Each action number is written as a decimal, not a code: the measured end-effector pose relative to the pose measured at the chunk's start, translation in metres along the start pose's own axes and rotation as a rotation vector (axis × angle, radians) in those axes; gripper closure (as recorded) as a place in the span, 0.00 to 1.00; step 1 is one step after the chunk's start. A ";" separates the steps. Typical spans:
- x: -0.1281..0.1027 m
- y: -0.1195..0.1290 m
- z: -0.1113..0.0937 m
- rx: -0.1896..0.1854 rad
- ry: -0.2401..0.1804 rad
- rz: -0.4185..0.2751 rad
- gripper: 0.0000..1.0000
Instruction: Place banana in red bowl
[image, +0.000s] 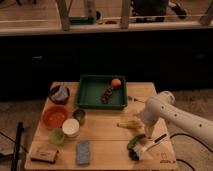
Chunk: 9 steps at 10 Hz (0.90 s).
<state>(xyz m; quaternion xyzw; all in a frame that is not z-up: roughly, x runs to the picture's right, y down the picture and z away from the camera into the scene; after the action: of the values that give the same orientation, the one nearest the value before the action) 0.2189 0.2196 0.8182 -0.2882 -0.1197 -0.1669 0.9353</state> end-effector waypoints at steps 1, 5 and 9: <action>-0.002 0.000 -0.001 0.000 0.000 0.000 0.20; -0.015 -0.009 -0.004 0.005 -0.005 -0.005 0.20; -0.025 -0.019 0.000 -0.002 -0.021 -0.006 0.20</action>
<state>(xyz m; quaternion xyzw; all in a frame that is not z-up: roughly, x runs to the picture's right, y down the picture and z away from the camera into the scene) 0.1885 0.2108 0.8195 -0.2906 -0.1300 -0.1667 0.9332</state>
